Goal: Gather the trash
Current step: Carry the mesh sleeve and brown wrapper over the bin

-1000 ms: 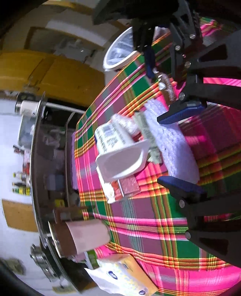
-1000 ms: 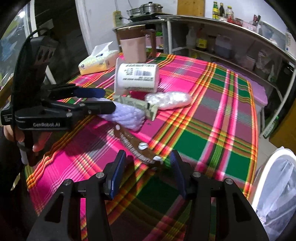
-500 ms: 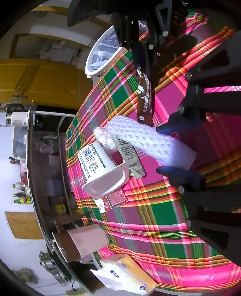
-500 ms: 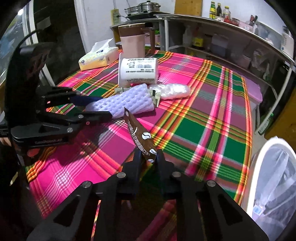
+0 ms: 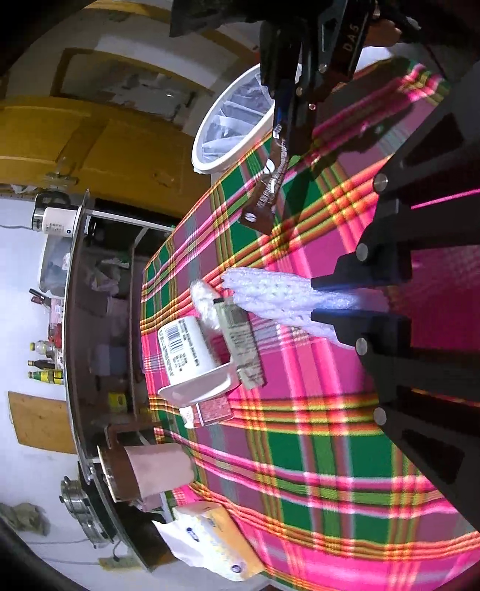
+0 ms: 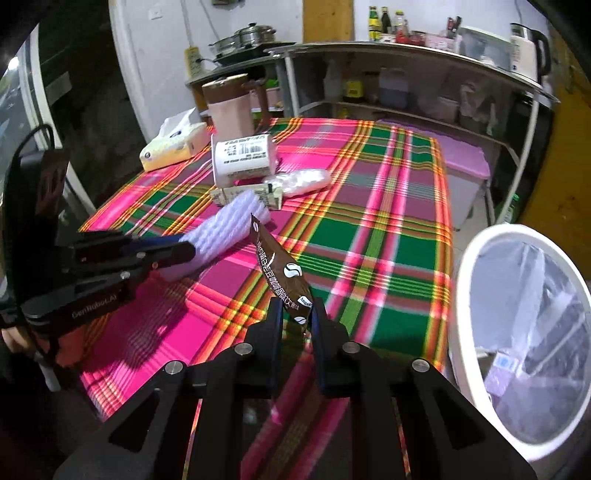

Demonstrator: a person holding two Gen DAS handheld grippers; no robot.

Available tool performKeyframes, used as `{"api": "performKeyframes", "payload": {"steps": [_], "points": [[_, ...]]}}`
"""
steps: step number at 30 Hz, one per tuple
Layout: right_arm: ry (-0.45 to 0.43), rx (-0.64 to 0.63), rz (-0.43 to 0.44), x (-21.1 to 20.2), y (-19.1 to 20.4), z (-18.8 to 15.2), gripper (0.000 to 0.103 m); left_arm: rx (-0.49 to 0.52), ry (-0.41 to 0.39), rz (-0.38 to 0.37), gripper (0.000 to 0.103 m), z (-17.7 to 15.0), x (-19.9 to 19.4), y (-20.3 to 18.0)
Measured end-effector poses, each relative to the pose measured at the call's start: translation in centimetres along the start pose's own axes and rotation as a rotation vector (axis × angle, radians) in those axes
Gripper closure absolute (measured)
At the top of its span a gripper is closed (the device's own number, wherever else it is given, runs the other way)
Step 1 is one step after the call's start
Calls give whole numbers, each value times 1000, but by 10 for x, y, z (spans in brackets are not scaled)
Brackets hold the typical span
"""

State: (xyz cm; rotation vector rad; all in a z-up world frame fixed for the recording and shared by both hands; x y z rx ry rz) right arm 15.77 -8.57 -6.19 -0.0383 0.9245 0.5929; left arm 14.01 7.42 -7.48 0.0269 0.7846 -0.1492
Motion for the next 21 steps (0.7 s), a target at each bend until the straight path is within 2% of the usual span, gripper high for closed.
{"api": "performKeyframes", "payload": {"steps": [8, 21], "points": [[-47, 41, -25, -23, -11, -4, 88, -43, -34, -8, 93, 1, -18, -19], [-109, 107, -65, -57, -36, -12, 88, -11, -76, -41, 93, 15, -34, -57]]}}
Point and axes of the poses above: each gripper's, at about its wrist camera, not at the fingertips, and x roughly the way its jaws point, y to its left, z to its top, the point moved 4 cm from there along x, roughly the way its jaws point, and after that the axes turned 7 degrees about x, right-handed, at the moved point
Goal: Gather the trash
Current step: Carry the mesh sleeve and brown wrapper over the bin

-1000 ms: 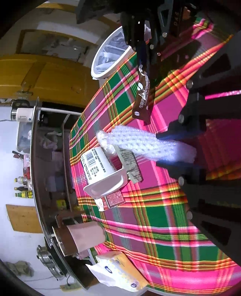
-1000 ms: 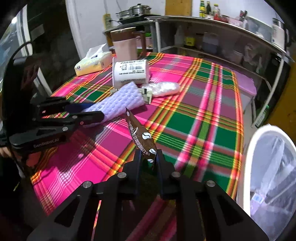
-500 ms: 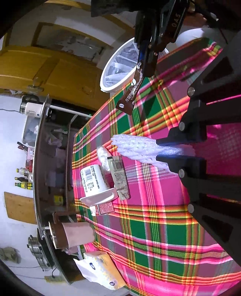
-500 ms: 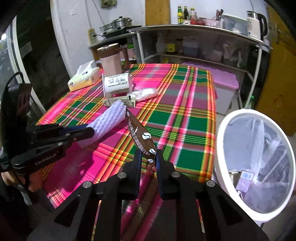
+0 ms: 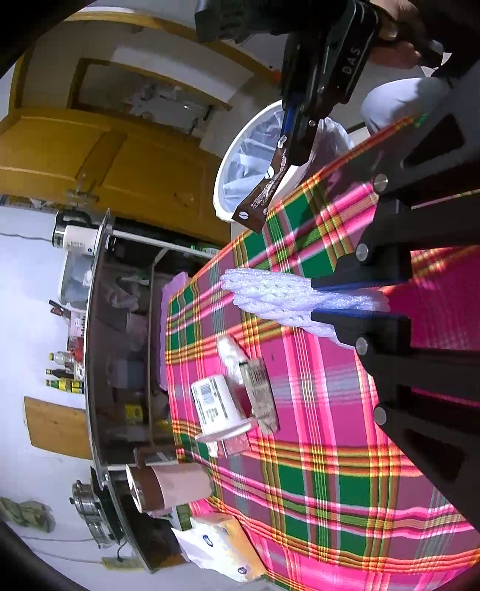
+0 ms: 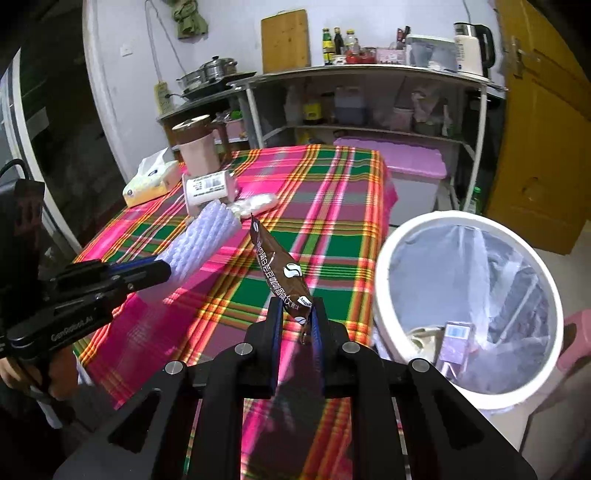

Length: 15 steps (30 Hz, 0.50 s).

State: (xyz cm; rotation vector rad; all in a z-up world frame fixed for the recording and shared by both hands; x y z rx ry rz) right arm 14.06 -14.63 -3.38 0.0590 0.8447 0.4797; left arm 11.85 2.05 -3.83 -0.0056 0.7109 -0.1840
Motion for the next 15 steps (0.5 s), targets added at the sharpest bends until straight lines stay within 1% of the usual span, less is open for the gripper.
{"api": "performKeyframes", "payload": {"steps": [15], "points": [[-40, 68, -70, -25, -39, -1, 88, 49, -13, -77, 93, 20, 11, -42]]}}
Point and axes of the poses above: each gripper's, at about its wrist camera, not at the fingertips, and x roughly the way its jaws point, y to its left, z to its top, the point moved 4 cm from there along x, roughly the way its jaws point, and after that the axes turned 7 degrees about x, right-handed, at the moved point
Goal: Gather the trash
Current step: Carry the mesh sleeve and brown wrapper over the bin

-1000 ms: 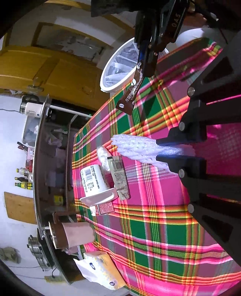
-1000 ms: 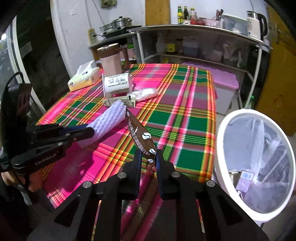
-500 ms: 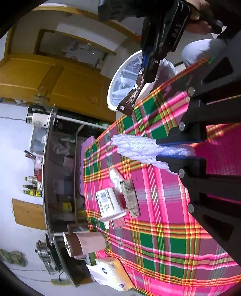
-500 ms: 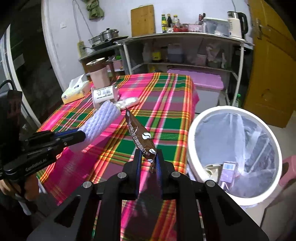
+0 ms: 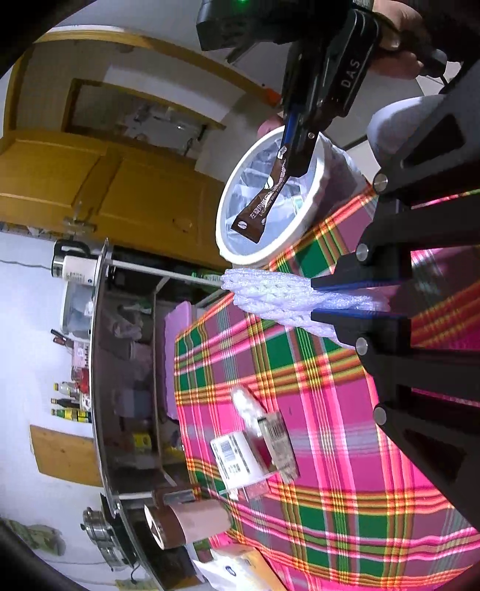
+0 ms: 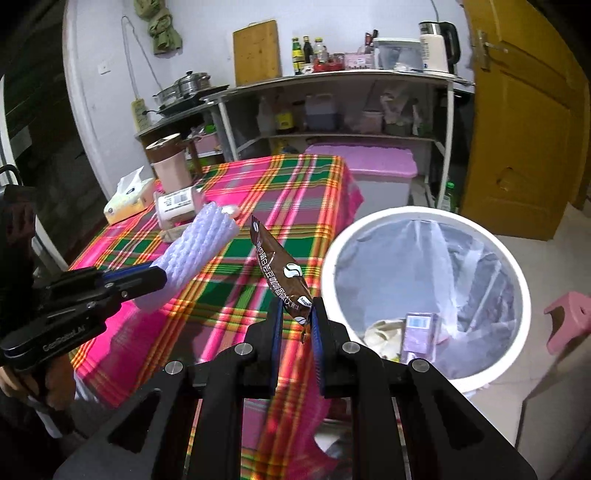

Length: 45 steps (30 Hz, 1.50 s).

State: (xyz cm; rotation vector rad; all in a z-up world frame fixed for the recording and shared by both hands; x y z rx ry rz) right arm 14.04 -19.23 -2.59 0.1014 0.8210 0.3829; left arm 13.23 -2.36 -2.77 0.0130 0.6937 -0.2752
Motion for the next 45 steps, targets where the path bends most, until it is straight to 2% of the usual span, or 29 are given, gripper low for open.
{"api": "performKeyframes", "payload": {"steps": [14, 32, 45], "points": [[-5, 82, -93, -11, -47, -3, 88, 58, -2, -82, 93, 24, 28, -36], [34, 157, -167, -5, -93, -8, 87, 139, 49, -176, 93, 40, 82, -87], [57, 181, -192, 4, -110, -3, 87, 158, 86, -211, 93, 49, 116, -104]]}}
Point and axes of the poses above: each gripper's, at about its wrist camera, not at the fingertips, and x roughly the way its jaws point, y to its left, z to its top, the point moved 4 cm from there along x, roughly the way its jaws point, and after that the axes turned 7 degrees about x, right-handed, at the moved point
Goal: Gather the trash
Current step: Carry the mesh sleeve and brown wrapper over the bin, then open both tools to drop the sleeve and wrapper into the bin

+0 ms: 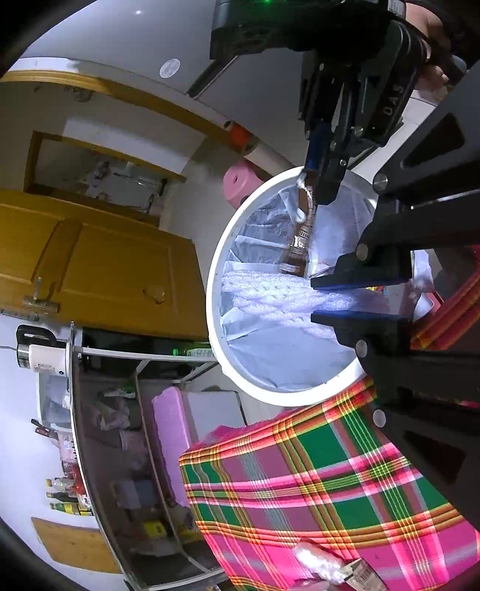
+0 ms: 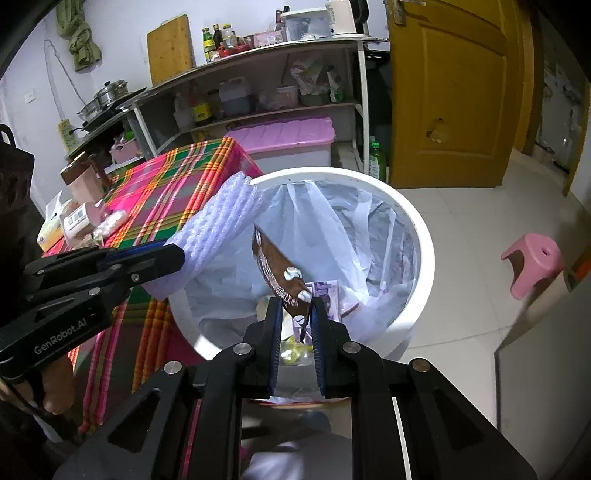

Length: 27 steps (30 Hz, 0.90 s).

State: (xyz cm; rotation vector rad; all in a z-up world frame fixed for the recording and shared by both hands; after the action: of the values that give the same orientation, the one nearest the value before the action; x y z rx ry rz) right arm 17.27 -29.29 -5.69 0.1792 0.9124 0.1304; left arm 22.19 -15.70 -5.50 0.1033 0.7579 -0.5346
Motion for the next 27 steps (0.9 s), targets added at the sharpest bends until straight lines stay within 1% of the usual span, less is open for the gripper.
{"api": "performKeyframes", "payload": {"steps": [4, 7, 8, 13, 17, 24, 26, 27], "points": [[1, 5, -3, 1, -1, 0, 87, -2, 4, -1, 91, 0, 3, -2], [-2, 7, -1, 1, -2, 0, 87, -7, 6, -6, 80, -1, 4, -1], [-4, 8, 0, 0, -2, 0, 87, -9, 6, -8, 79, -1, 4, -1], [-20, 10, 6, -5, 0, 0, 86, -15, -6, -8, 79, 0, -1, -1], [-33, 4, 14, -11, 5, 0, 86, -22, -27, -12, 79, -1, -12, 1], [-55, -10, 30, -22, 15, 0, 86, -41, -42, -8, 79, -6, -30, 4], [-61, -13, 35, -26, 18, -1, 84, -48, -47, -3, 79, -7, -36, 6], [-63, -15, 39, -27, 18, -1, 79, -53, -50, 0, 79, -9, -39, 7]]}}
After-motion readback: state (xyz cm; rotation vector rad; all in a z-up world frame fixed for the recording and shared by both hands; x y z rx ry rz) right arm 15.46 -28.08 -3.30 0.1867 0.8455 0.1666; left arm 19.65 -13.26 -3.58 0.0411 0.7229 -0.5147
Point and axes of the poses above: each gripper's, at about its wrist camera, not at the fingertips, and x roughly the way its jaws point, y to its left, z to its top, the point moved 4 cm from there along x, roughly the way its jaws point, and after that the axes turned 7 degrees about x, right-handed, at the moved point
